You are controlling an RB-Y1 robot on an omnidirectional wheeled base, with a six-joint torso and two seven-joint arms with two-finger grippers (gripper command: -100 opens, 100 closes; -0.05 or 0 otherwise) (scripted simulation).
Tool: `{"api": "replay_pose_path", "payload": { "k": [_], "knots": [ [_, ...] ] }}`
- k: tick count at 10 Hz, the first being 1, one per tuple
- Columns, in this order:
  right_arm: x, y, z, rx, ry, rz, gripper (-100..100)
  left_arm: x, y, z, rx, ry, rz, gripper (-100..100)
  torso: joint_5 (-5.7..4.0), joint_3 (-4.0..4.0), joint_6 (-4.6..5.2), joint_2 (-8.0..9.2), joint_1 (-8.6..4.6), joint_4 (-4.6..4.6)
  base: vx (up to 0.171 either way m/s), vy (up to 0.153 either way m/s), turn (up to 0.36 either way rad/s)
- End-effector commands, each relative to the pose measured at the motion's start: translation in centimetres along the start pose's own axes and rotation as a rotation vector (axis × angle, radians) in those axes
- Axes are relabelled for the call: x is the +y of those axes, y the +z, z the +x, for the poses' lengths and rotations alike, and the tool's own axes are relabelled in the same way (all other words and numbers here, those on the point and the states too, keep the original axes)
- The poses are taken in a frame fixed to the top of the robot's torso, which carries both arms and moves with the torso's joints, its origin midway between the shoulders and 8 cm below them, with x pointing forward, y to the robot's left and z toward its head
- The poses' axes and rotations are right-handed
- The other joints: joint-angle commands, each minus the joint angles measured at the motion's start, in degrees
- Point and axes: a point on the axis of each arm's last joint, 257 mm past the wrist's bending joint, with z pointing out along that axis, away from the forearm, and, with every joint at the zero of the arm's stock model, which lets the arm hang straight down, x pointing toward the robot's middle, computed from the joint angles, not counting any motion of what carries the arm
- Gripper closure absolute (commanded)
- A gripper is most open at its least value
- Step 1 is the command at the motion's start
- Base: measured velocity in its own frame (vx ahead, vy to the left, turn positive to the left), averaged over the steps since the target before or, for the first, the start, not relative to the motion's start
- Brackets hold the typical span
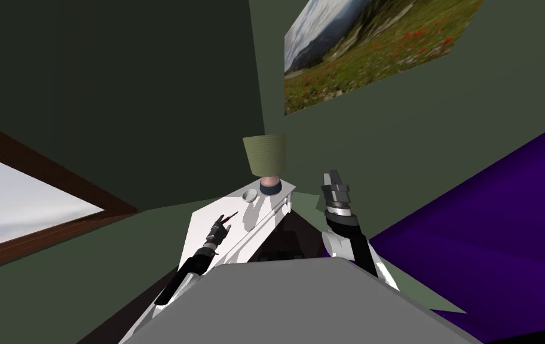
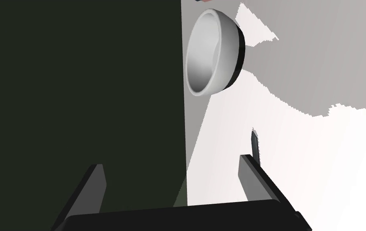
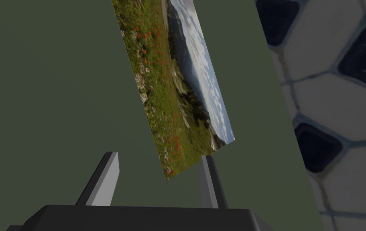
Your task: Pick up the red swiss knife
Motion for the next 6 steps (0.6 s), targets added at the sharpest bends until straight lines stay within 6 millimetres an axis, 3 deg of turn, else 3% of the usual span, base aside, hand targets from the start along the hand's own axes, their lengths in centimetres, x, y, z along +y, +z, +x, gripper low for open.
{"api": "replay_pose_path", "payload": {
  "k": [1, 2, 3, 4, 5, 6],
  "knots": [
    [0.0, 0.0, 0.0, 0.0, 0.0, 0.0, 0, 3.1, -0.8, -2.0, -0.035, -0.052, -0.095, -100, 0.0, 0.0, 0.0, 0.0, 0.0, 0.0, 0.021, -0.027, -0.339],
    [0.0, 0.0, 0.0, 0.0, 0.0, 0.0, 0, 3.1, -0.8, -2.1, -0.037, -0.064, -0.094, -100, 0.0, -0.01, 0.06, -0.01, -0.01, 0.0, 0.019, -0.014, -0.17],
    [0.0, 0.0, 0.0, 0.0, 0.0, 0.0, 0, 5.6, -1.7, -4.1, -0.072, -0.104, -0.174, -100, 0.0, 0.0, -0.01, 0.0, 0.03, 0.0, 0.023, -0.02, -0.325],
    [0.0, 0.0, 0.0, 0.0, 0.0, 0.0, 0, 5.6, -1.7, -4.1, -0.074, -0.118, -0.173, -100, 0.0, 0.0, 0.05, -0.01, 0.01, 0.0, 0.02, -0.007, -0.168],
    [0.0, 0.0, 0.0, 0.0, 0.0, 0.0, 0, 8.0, -2.8, -6.1, -0.113, -0.158, -0.251, -100, 0.01, 0.0, -0.01, 0.0, 0.05, 0.0, 0.025, -0.014, -0.319],
    [0.0, 0.0, 0.0, 0.0, 0.0, 0.0, 0, 8.0, -2.8, -6.1, -0.115, -0.173, -0.25, -100, 0.01, 0.0, 0.04, -0.01, 0.04, 0.0, 0.021, 0.001, -0.175]
  ]
}}
